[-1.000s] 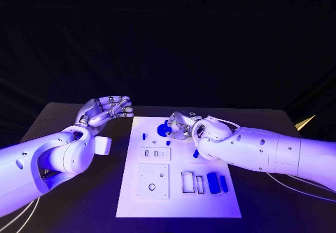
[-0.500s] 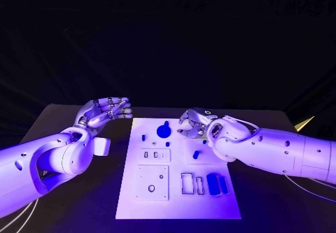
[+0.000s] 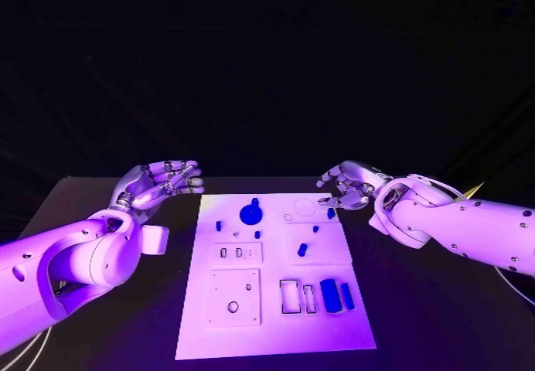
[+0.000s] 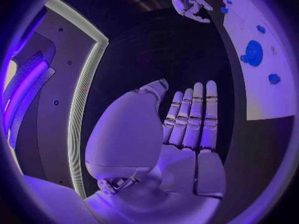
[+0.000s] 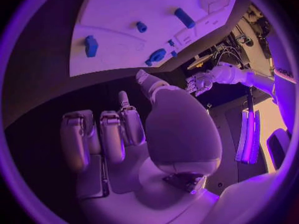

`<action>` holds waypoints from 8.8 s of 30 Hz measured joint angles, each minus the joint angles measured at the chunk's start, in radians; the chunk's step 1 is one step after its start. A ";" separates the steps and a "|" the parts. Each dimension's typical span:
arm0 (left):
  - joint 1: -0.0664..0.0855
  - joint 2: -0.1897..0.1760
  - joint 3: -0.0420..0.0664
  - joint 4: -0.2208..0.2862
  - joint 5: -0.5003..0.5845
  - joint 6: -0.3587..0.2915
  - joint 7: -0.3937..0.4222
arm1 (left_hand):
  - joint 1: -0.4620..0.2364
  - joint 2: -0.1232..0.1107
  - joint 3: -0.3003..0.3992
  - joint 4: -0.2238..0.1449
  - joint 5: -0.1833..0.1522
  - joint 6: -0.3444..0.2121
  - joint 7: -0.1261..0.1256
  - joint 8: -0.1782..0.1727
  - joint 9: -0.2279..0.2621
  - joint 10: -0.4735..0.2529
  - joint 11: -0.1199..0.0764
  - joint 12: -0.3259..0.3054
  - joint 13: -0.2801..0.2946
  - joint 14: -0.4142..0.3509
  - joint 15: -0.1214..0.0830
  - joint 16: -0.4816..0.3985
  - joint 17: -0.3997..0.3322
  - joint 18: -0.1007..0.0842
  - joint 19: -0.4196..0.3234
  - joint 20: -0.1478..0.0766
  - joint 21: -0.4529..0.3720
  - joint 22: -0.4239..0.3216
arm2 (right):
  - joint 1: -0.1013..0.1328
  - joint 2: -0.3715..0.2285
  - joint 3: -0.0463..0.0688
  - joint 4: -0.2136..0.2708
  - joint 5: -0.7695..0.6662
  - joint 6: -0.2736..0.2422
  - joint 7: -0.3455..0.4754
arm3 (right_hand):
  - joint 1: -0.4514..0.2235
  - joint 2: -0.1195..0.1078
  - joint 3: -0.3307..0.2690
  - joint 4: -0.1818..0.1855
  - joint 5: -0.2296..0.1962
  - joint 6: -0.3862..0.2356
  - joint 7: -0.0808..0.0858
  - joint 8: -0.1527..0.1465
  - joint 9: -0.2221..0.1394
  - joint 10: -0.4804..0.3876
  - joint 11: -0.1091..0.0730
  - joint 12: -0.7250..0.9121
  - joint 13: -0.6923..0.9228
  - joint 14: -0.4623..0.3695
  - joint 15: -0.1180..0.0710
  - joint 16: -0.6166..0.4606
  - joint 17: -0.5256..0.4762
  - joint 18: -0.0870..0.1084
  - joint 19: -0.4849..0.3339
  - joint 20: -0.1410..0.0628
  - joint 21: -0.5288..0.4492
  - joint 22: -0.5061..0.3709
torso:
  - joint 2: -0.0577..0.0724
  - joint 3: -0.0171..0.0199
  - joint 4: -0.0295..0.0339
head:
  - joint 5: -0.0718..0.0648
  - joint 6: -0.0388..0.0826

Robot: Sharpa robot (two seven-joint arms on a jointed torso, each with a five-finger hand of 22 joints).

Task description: Assemble the parts on the task board

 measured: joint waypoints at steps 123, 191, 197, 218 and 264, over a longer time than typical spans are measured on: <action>-0.002 0.009 -0.001 -0.033 0.000 0.006 -0.014 | -0.004 -0.004 0.003 -0.003 0.000 0.000 0.000 0.000 0.002 0.000 0.000 0.000 0.000 0.000 0.000 -0.004 0.007 0.000 -0.014 0.000 0.000 0.001 | -0.051 0.062 -0.005 0.162 -0.020 -0.086 -0.121 | -0.002 0.091 0.078 0.000 0.119 0.110 -0.043 0.095 0.030 0.033 -0.039 0.048 0.000 0.004 -0.026 0.007 0.000 0.000 -0.002 -0.017 0.026 0.000 | -0.013 0.0036 -0.0131 | 0.036 -0.027; -0.002 0.041 -0.002 -0.059 0.007 0.007 -0.026 | -0.004 -0.004 0.008 -0.003 0.000 0.000 0.000 0.000 0.002 0.000 0.000 0.000 0.000 -0.004 0.004 -0.007 0.011 0.000 -0.021 0.000 0.004 0.003 | -0.179 0.364 -0.009 0.121 -0.318 -0.087 -0.425 | -0.032 0.062 0.102 -0.025 0.106 0.103 -0.050 0.132 0.046 0.036 -0.043 0.044 0.000 0.004 -0.033 0.007 0.000 0.000 -0.004 -0.025 0.026 0.000 | -0.024 -0.0039 -0.0127 | 0.096 -0.074; -0.002 0.041 -0.002 -0.059 0.007 0.007 -0.027 | -0.004 -0.004 0.008 -0.003 0.000 0.000 0.000 0.000 0.002 0.000 0.000 0.000 0.000 -0.004 0.004 -0.007 0.011 0.000 -0.021 0.000 0.004 0.003 | -0.180 0.366 -0.009 0.117 -0.319 -0.084 -0.426 | -0.037 0.057 0.102 -0.025 0.103 0.104 -0.051 0.133 0.048 0.036 -0.043 0.044 0.000 0.004 -0.033 0.007 0.000 0.000 -0.004 -0.025 0.026 0.000 | -0.024 -0.0039 -0.0126 | 0.096 -0.075; -0.002 0.039 -0.002 -0.059 0.007 0.008 -0.028 | -0.004 -0.004 0.008 -0.003 0.000 0.000 0.000 0.000 0.002 0.000 0.000 0.000 0.000 -0.004 0.004 -0.007 0.011 0.000 -0.021 0.000 0.004 0.003 | -0.182 0.369 -0.011 0.109 -0.321 -0.074 -0.425 | -0.051 0.042 0.094 -0.022 0.076 0.069 -0.040 0.120 0.038 0.036 -0.043 0.028 0.000 0.004 -0.032 0.007 0.000 0.000 -0.004 -0.025 0.026 0.000 | -0.024 -0.0041 -0.0125 | 0.098 -0.077; -0.001 0.042 -0.002 -0.092 -0.162 0.073 -0.186 | -0.133 0.006 -0.059 0.028 -0.005 -0.035 -0.006 0.079 0.057 0.086 -0.040 0.163 0.104 0.172 -0.058 0.357 0.282 0.000 0.078 -0.059 0.233 0.126 | -0.121 0.173 -0.004 0.267 -0.204 -0.151 -0.312 | 0.109 0.051 -0.320 0.182 0.023 -0.075 0.012 0.023 -0.048 -0.049 0.011 -0.076 0.000 0.003 0.007 0.001 0.000 0.000 0.002 0.009 0.026 0.000 | -0.035 -0.0019 -0.0137 | 0.109 -0.070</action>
